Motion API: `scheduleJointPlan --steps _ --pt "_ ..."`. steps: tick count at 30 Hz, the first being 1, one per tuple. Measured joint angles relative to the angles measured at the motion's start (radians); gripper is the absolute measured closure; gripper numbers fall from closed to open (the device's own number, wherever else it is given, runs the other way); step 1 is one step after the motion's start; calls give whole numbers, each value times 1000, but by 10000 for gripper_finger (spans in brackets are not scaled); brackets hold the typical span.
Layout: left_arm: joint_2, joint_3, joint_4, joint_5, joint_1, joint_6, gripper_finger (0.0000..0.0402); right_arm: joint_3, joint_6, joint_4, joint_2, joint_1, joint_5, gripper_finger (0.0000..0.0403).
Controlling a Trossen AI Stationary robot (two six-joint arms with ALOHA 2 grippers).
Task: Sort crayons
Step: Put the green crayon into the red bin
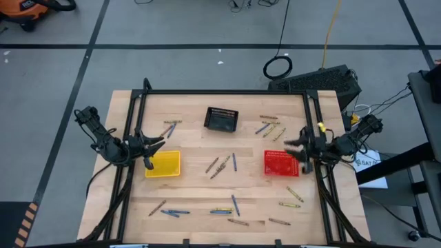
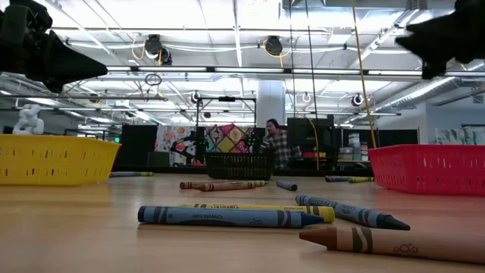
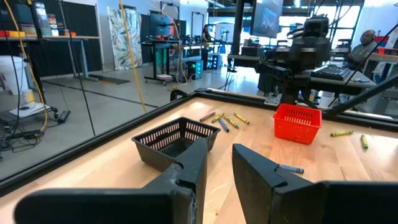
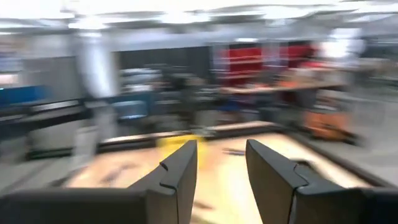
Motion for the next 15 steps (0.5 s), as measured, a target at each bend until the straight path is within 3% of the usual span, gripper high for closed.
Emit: scheduleJointPlan --steps 7,15 --pt "0 0 0 0 0 0 320 0 218 -2 0 0 -460 277" --pt "0 0 5 0 0 0 320 0 471 0 0 0 -689 277"
